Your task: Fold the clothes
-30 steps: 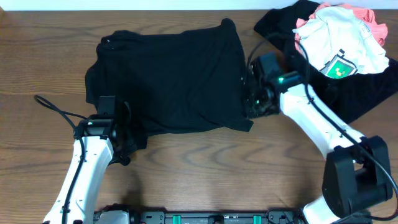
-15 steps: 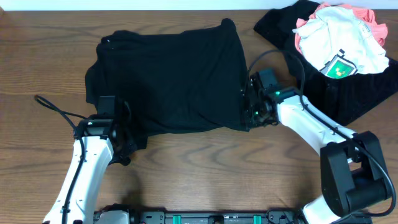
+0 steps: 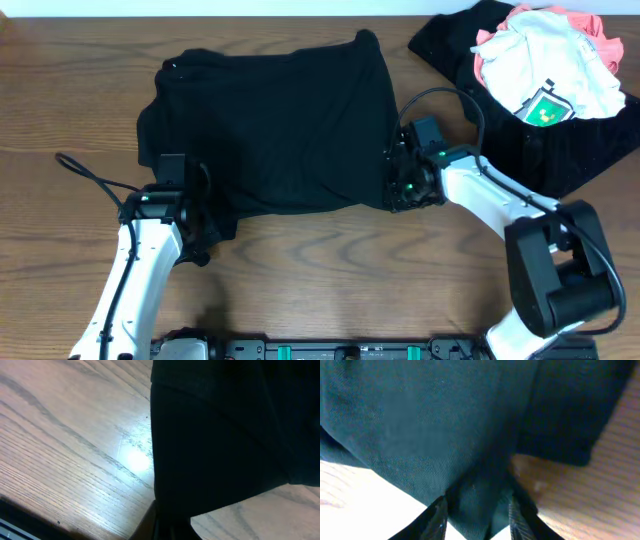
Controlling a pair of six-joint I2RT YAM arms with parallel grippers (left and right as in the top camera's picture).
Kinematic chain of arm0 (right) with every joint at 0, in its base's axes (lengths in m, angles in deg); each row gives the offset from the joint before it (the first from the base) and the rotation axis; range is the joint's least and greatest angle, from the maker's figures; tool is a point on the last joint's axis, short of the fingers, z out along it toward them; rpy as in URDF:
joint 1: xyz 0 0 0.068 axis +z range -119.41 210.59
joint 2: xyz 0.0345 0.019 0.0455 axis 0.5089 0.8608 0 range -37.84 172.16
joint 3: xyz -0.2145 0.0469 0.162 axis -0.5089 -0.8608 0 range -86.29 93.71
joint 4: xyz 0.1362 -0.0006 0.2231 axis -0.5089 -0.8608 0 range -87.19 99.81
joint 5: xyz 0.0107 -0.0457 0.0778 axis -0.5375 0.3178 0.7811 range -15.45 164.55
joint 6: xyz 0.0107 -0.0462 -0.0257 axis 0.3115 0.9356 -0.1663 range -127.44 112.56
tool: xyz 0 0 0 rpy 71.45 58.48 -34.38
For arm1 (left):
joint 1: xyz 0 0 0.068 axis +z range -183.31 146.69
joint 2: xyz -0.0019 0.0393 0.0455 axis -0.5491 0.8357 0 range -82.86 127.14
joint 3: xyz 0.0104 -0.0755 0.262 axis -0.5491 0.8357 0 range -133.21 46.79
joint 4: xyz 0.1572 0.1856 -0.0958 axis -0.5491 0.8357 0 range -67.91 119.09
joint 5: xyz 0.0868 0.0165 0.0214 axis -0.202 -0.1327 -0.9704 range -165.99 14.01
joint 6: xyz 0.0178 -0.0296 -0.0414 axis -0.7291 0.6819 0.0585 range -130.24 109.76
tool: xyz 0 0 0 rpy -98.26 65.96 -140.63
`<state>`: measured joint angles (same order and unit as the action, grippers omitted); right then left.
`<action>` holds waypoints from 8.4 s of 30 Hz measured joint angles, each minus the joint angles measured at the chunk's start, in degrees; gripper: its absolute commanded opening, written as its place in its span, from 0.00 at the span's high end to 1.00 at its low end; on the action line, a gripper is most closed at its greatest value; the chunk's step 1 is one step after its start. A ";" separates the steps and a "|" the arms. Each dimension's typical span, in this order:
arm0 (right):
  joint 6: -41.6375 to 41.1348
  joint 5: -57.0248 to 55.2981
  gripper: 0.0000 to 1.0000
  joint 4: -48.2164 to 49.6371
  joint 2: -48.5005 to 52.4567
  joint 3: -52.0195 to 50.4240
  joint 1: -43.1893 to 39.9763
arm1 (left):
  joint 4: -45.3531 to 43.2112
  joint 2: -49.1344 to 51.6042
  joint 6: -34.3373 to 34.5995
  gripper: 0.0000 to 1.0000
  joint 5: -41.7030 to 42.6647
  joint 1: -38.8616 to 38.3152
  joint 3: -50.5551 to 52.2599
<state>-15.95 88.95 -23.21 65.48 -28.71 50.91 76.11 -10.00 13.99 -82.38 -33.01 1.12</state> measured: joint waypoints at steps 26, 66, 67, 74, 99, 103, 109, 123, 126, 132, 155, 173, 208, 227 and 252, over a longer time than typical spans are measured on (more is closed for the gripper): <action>0.48 -0.26 0.99 -3.85 2.64 12.26 -6.36 | 1.22 0.00 0.00 0.94 0.00 0.00 0.00; 0.44 -2.49 0.99 -6.71 -3.43 12.85 -6.43 | 9.99 -16.74 -1.53 0.94 2.80 0.00 -10.69; 0.44 -2.51 0.99 -6.71 -3.43 12.85 -6.43 | 10.78 -16.74 -1.57 0.94 3.10 0.00 -11.10; 0.44 -2.60 0.99 -6.23 -3.43 12.85 -6.43 | 6.99 -16.74 -1.66 0.94 3.63 0.00 -12.22; 0.44 -3.52 0.99 1.66 -1.57 12.85 -6.32 | -9.55 5.25 -1.99 0.94 2.95 2.32 -12.66; 0.44 -3.61 0.99 2.58 -1.55 12.85 -6.32 | -4.76 5.25 -1.99 0.94 2.95 3.78 -12.66; 0.44 -3.67 0.99 3.74 -1.55 12.85 -6.32 | -7.04 5.25 -1.97 0.94 5.25 4.11 -12.66; 0.44 -3.72 0.99 3.74 -1.53 12.85 -6.32 | -32.41 7.52 3.96 0.02 15.39 4.11 -12.96; 0.42 -3.72 0.99 3.67 -1.53 12.85 -6.32 | -34.51 9.29 4.94 0.02 19.12 4.15 -12.96; 0.44 -3.72 0.99 3.34 -1.53 12.85 -6.32 | -30.12 8.09 3.15 0.02 22.43 5.31 -12.96; 0.55 -7.45 0.19 9.14 -1.55 12.87 -6.38 | -12.72 4.87 -1.57 0.02 13.46 8.24 -12.96; 12.15 4.52 0.26 27.02 -1.11 14.01 17.64 | -18.25 -4.15 -3.32 0.02 17.25 26.75 -12.90; 18.10 -1.81 0.57 27.39 31.32 39.87 33.03 | -18.73 -4.28 -3.32 0.02 24.48 35.50 -12.90; 13.44 -4.52 0.99 29.88 33.20 39.89 33.14 | -18.27 -4.28 -3.32 0.02 24.48 35.50 -12.90; 12.46 -5.27 0.99 13.99 33.24 52.61 24.72 | -17.40 -2.67 -3.32 0.02 24.48 35.50 -12.90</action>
<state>-3.49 83.68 -9.22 98.73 23.90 75.63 58.71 -12.67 10.67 -57.90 2.48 -11.77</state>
